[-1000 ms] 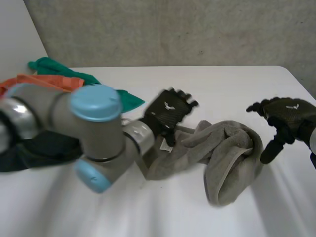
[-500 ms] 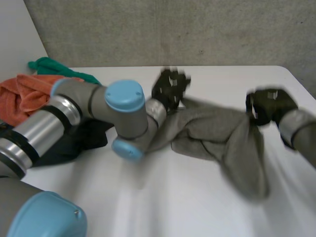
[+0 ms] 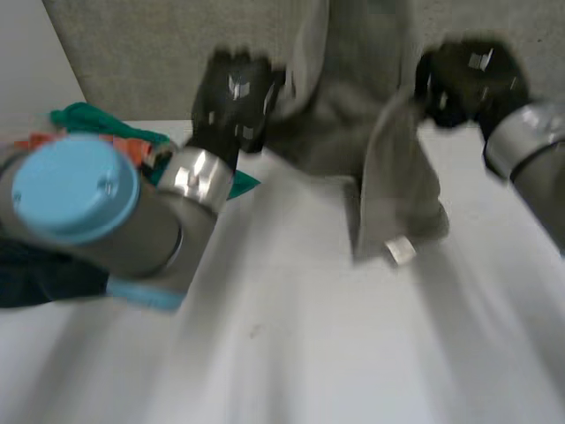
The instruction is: Fold the laundry.
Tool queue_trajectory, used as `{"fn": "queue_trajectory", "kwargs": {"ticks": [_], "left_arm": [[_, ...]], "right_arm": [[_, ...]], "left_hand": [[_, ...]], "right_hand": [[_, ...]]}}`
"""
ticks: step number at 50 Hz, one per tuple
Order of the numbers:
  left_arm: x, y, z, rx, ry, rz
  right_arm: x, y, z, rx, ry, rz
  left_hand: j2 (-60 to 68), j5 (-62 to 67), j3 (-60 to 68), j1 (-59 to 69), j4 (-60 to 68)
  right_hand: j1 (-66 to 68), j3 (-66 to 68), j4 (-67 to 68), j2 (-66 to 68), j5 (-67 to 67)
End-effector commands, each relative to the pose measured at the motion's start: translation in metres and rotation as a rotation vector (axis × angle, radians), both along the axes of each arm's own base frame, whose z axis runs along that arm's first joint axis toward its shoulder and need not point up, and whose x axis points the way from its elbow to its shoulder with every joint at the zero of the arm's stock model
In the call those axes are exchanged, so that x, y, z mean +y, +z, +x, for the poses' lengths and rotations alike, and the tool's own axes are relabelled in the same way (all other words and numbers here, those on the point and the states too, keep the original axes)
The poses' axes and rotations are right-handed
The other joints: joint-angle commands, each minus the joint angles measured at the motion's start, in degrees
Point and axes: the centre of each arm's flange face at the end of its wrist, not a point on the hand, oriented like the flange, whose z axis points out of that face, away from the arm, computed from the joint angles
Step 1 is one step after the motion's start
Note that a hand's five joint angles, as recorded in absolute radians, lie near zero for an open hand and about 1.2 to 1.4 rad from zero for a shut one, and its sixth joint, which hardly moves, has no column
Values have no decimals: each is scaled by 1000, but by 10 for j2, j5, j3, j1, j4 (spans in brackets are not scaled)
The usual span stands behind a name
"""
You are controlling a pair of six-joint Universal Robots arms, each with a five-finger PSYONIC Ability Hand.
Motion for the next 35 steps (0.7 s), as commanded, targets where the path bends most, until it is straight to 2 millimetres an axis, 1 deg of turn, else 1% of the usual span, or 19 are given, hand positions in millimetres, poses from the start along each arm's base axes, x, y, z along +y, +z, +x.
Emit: {"fn": "queue_trajectory", "kwargs": {"ticks": [1,2,4,7,10,12,15,16,18,19,21,23,24,25,26,31,32,34,35], "left_arm": [[29,-49,29,-111,16,136],[30,-49,31,-112,18,140],[28,-48,33,-111,26,141],[20,-47,37,-110,47,142],[9,-44,43,-101,72,135],[5,-41,45,-96,81,127],[6,-41,44,-100,78,128],[7,-42,44,-107,79,136],[8,-43,45,-113,77,148],[9,-45,45,-120,77,158],[10,-49,46,-137,81,186],[11,-53,48,-154,90,210],[13,-54,49,-167,93,228],[14,-51,50,-170,95,230],[15,-51,51,-177,95,235],[19,-37,47,-170,78,209],[21,-27,43,-150,62,187],[25,-18,35,-134,38,160],[27,-7,26,-114,14,130]], "right_arm": [[41,-83,-14,271,26,274],[50,-94,-16,338,35,292],[57,-103,-19,414,46,294],[62,-105,-20,466,53,289],[74,-97,-23,542,69,304],[91,-83,-29,606,97,340],[105,-74,-36,673,130,381],[108,-67,-36,687,144,362],[104,-61,-35,674,145,310],[103,-60,-32,660,154,281],[94,-57,-27,640,139,194],[88,-54,-26,626,119,158],[85,-52,-27,605,100,152],[83,-51,-28,590,89,155],[82,-50,-28,569,83,162],[72,-41,-29,375,39,227],[70,-40,-30,344,24,234],[64,-38,-35,299,-6,246],[58,-37,-43,258,-46,266]], "left_hand": [[114,135,117,143,113],[114,135,117,143,113],[114,135,117,143,113],[114,135,117,143,113],[114,135,117,143,113],[114,135,117,143,113],[114,135,117,143,113],[114,135,117,143,113],[114,135,117,143,113],[114,135,117,143,113],[114,135,117,143,113],[-95,-74,-92,-66,-96],[-407,-387,-404,-378,-409],[-539,-518,-536,-510,-540],[-586,-565,-583,-557,-587],[-570,-550,-567,-541,-572],[-569,-548,-566,-540,-570],[-569,-548,-566,-539,-570],[-567,-546,-564,-538,-568]], "right_hand": [[163,118,115,124,138],[163,118,115,124,138],[163,118,115,124,138],[163,118,115,124,138],[163,118,115,124,138],[163,118,115,124,138],[163,118,115,124,138],[-81,-126,-129,-120,-106],[-502,-547,-550,-541,-527],[-537,-582,-585,-576,-562],[-537,-582,-585,-576,-562],[-537,-582,-585,-576,-562],[-537,-582,-585,-576,-562],[-537,-582,-585,-576,-562],[-537,-582,-585,-576,-562],[-537,-582,-585,-576,-562],[-537,-582,-585,-576,-562],[-537,-582,-585,-576,-562],[-537,-582,-585,-576,-562]]}}
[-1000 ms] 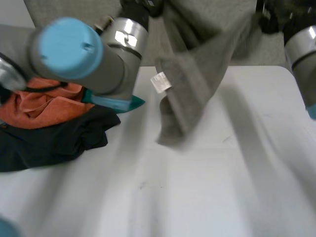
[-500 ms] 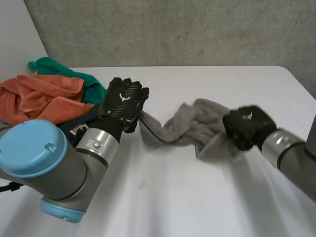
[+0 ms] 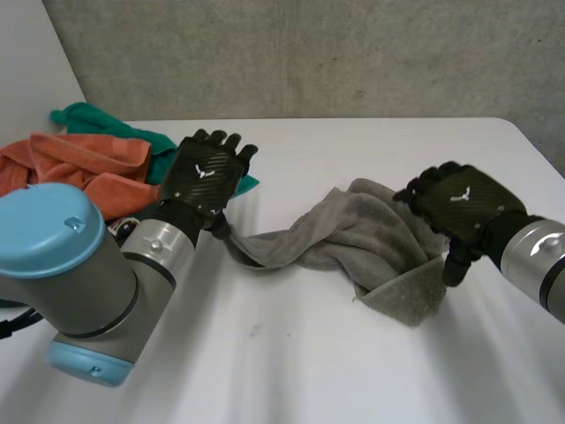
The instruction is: Fold the laundry.
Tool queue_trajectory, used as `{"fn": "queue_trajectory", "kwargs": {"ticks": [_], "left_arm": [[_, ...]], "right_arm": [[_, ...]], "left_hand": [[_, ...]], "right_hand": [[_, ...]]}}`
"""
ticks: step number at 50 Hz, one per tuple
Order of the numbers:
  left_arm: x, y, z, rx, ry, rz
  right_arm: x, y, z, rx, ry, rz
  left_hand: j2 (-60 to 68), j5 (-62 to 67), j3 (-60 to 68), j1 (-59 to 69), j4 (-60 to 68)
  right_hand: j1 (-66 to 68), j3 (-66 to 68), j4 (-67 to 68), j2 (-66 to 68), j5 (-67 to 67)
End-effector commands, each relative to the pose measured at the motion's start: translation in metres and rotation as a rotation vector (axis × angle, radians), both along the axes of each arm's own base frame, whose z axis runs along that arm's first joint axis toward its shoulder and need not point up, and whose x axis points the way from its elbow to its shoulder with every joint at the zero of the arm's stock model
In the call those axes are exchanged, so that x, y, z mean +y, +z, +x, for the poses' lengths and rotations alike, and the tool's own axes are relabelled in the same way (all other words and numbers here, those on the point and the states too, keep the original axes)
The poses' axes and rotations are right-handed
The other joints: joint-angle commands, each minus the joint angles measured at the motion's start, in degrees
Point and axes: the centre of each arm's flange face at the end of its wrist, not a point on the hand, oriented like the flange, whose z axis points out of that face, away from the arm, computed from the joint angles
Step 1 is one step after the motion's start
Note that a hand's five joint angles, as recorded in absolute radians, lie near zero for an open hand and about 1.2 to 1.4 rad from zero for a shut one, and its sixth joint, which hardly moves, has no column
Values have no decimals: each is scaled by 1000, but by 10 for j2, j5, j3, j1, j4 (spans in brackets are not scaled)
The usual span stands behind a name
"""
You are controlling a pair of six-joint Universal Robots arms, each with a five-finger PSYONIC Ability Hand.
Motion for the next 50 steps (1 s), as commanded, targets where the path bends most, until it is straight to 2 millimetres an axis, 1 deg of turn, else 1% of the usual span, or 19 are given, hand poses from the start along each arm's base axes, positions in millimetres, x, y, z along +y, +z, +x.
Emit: {"fn": "queue_trajectory", "kwargs": {"ticks": [1,3,6,7,10,11,15,22,25,26,30,33,36,37,38,41,47,49,50], "left_arm": [[11,41,-25,71,-81,-97],[10,48,-31,88,-96,-111],[4,36,-57,83,-154,-90],[5,29,-71,72,-197,-73],[7,17,-94,45,-264,-35],[4,6,-105,20,-302,-3],[-6,-25,-127,-28,-392,65],[-23,-65,-158,-25,-480,54],[-32,-76,-164,-19,-475,41],[-35,-86,-166,-21,-474,43],[-44,-106,-168,-32,-457,46],[-50,-110,-166,-47,-429,24],[-62,-112,-161,-71,-394,-13],[-64,-113,-161,-77,-386,-21],[-64,-115,-161,-85,-386,-27],[-66,-115,-159,-91,-377,-30],[-91,-103,-143,-106,-236,-65],[-93,-94,-140,-110,-201,-82],[-93,-76,-139,-107,-176,-108]], "right_arm": [[-24,8,-18,-225,-168,57],[-28,7,-24,-247,-195,71],[-34,4,-36,-264,-248,92],[-35,2,-39,-264,-261,100],[-34,-3,-40,-260,-268,116],[-32,-6,-41,-256,-270,127],[-28,-14,-41,-250,-272,157],[-19,-33,-42,-242,-278,225],[-16,-40,-41,-239,-281,250],[-13,-45,-41,-234,-280,268],[-9,-54,-41,-229,-282,285],[-8,-58,-42,-229,-285,287],[-8,-63,-43,-228,-289,293],[-8,-64,-44,-227,-291,296],[-10,-66,-45,-227,-296,299],[-11,-66,-45,-227,-297,295],[-16,-62,-46,-232,-300,279],[-19,-60,-47,-240,-310,271],[-19,-60,-48,-244,-316,273]], "left_hand": [[-14,-8,-14,-2,-9],[-14,-8,-14,-2,-9],[-9,-3,-9,3,-4],[-7,-2,-7,5,-2],[-6,0,-5,6,0],[-6,0,-5,6,0],[-6,0,-5,6,0],[4,10,5,16,10],[43,49,43,55,48],[78,84,78,90,83],[115,121,116,127,121],[136,141,136,147,141],[255,260,255,267,260],[315,321,315,327,320],[436,441,436,447,441],[666,672,667,678,672],[667,673,667,679,672],[667,673,667,679,672],[667,673,667,679,672]], "right_hand": [[-27,-18,-18,-18,-26],[-27,-18,-18,-18,-26],[-27,-18,-18,-18,-26],[-27,-18,-18,-18,-26],[-27,-18,-18,-18,-26],[-27,-18,-18,-18,-26],[-27,-18,-18,-18,-26],[-27,-18,-18,-18,-26],[-27,-18,-18,-18,-26],[-27,-18,-18,-18,-26],[-27,-18,-18,-18,-26],[-27,-18,-18,-18,-26],[-27,-18,-18,-18,-26],[-27,-18,-18,-18,-26],[-27,-18,-18,-18,-26],[-27,-18,-18,-18,-26],[-27,-18,-18,-18,-26],[-27,-18,-18,-18,-26],[-27,-18,-18,-18,-26]]}}
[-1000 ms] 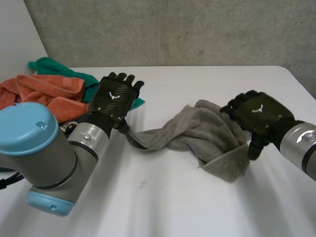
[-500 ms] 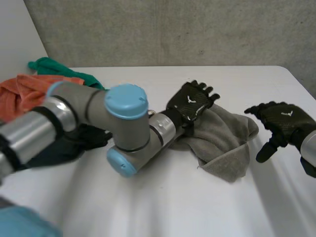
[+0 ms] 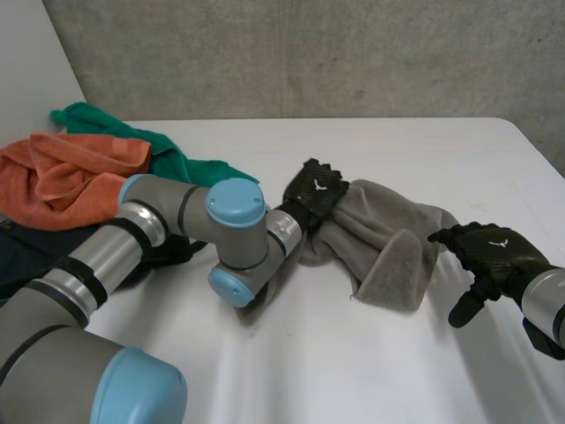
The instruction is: Fold the laundry.
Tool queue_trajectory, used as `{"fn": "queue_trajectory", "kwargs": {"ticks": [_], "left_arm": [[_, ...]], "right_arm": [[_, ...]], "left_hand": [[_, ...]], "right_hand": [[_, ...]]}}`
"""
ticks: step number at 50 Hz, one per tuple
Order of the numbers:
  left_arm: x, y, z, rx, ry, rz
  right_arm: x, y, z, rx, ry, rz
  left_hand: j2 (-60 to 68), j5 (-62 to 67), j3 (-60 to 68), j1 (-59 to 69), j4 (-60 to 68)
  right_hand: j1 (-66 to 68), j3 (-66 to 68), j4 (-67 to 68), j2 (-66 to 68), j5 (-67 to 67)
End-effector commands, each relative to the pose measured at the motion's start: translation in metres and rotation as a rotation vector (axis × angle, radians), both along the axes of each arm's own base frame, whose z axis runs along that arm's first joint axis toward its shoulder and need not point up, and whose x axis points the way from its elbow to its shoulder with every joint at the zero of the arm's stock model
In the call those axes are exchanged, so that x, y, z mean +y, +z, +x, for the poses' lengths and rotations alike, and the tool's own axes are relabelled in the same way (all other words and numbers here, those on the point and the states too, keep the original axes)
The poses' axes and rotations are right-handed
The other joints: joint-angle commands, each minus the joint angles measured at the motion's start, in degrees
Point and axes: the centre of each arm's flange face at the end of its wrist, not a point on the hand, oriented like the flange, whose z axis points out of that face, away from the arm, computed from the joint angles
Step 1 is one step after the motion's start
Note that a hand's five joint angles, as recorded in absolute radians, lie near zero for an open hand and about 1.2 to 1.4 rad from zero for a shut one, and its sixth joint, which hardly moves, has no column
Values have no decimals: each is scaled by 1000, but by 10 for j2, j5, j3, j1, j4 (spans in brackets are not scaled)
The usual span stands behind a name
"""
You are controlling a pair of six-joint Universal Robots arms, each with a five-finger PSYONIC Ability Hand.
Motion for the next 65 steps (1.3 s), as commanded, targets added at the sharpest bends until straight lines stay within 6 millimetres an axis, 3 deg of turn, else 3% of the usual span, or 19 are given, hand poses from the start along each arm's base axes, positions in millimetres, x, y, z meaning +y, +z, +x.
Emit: {"fn": "queue_trajectory", "kwargs": {"ticks": [1,9,14,19,24,26,28,30,32,35,38,45,50,53,60,61,62,63,65], "left_arm": [[-15,43,15,7,155,-78],[17,125,55,23,221,-77],[42,152,73,48,221,-75],[61,166,86,70,217,-52],[73,179,94,119,216,-23],[75,184,96,138,214,-21],[78,194,99,167,218,-22],[78,199,102,183,228,-20],[80,206,107,205,251,-19],[86,213,115,219,276,-19],[93,214,122,210,283,-13],[129,181,157,104,310,90],[160,128,179,-15,317,222],[168,109,182,-35,317,281],[176,76,168,26,293,447],[176,75,166,33,290,459],[174,77,163,53,288,469],[172,79,163,66,291,470],[170,83,161,82,293,473]], "right_arm": [[-7,5,-4,-15,-30,-14],[-10,10,-2,-182,-116,44],[-17,2,7,-293,-120,120],[-29,-15,38,-397,-62,219],[-37,-44,87,-450,4,318],[-38,-50,99,-440,24,319],[-41,-52,106,-421,10,288],[-49,-47,103,-411,-34,229],[-60,-22,96,-421,-93,91],[-58,34,88,-423,-68,-113],[-49,77,83,-313,40,-263],[-47,102,84,-32,183,-345],[-63,87,96,35,234,-338],[-71,72,101,63,252,-322],[-80,8,122,207,354,-252],[-81,2,124,215,362,-247],[-81,-5,126,225,365,-247],[-82,-6,127,225,359,-256],[-84,-5,125,219,333,-271]], "left_hand": [[119,156,120,157,115],[119,156,120,157,115],[119,156,120,157,115],[119,156,120,157,115],[119,156,120,157,115],[119,156,120,157,115],[119,156,120,157,115],[119,156,120,157,115],[119,156,120,157,115],[119,156,120,157,115],[119,156,120,157,115],[119,156,120,157,115],[119,156,120,157,115],[119,156,120,157,115],[88,124,88,126,84],[6,42,6,44,2],[-171,-135,-171,-133,-176],[-263,-227,-263,-225,-267],[-390,-353,-389,-352,-394]], "right_hand": [[-27,-18,-18,-18,-26],[-27,-18,-18,-18,-26],[-27,-18,-18,-18,-26],[-27,-18,-18,-18,-26],[-27,-18,-18,-18,-26],[96,105,105,105,97],[618,627,626,626,618],[673,682,682,682,674],[673,682,682,682,674],[673,682,682,682,674],[673,682,682,682,674],[673,682,682,682,674],[673,682,682,682,674],[673,682,682,682,674],[654,663,662,662,654],[530,539,539,539,531],[189,198,198,198,190],[-4,5,5,5,-3],[-27,-18,-18,-18,-26]]}}
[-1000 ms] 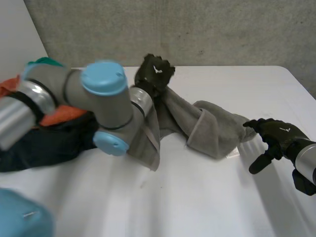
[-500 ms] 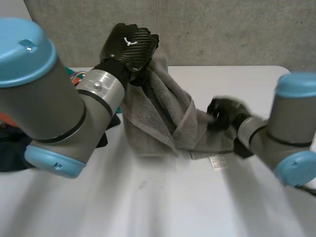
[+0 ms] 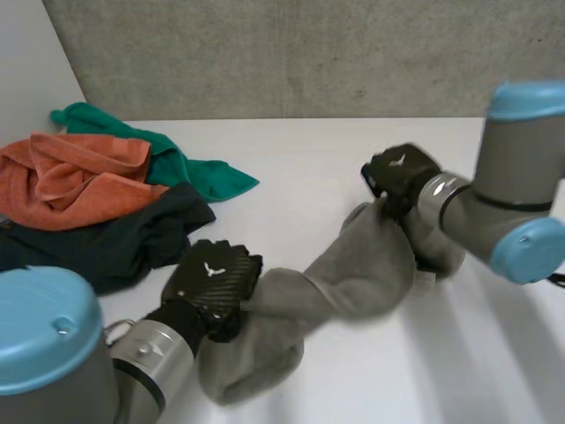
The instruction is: Fold the laundry.
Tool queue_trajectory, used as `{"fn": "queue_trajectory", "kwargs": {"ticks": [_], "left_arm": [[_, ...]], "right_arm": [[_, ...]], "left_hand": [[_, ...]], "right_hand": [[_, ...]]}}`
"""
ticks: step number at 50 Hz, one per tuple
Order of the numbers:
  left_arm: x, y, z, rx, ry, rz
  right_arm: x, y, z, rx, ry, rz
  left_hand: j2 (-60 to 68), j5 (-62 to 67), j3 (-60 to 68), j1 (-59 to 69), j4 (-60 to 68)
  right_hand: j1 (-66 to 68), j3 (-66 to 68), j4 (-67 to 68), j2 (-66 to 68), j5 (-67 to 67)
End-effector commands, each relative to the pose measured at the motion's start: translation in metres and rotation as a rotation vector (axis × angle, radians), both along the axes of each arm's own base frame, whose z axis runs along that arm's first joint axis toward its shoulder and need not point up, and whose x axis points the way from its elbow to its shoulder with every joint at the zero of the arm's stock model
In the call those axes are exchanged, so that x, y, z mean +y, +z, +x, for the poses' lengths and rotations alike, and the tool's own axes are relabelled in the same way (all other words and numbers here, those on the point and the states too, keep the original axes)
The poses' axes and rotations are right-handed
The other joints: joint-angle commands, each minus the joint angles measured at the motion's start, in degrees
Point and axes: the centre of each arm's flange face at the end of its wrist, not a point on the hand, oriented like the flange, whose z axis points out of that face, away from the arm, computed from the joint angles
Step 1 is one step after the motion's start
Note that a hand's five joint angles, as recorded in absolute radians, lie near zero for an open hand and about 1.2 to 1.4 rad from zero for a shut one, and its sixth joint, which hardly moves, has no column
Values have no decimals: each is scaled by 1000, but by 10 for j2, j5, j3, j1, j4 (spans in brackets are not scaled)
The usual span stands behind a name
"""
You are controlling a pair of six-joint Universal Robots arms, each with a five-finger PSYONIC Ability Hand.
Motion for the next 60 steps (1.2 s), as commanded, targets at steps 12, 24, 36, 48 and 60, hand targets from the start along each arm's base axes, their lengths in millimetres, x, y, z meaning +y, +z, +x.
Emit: {"fn": "queue_trajectory", "kwargs": {"ticks": [12,24,36,48,60], "left_arm": [[-75,74,11,230,152,-152],[-101,5,-37,99,-59,133],[-96,-50,-61,-87,-161,304],[-92,-49,-67,-91,-180,293],[-116,-23,-81,-26,-167,173]], "right_arm": [[51,35,-30,-92,-126,-83],[105,10,-84,113,-172,156],[134,-27,-85,30,-30,257],[96,-63,-72,-29,-26,180],[30,-60,-65,-36,-142,-25]], "left_hand": [[-289,-300,-290,-272,-301],[-272,-283,-274,-255,-284],[-229,-239,-230,-212,-240],[108,97,106,124,96],[271,260,269,288,259]], "right_hand": [[-406,-432,-447,-426,-432],[-386,-413,-428,-407,-413],[-316,-342,-357,-336,-342],[-265,-292,-307,-286,-292],[294,268,253,274,268]]}}
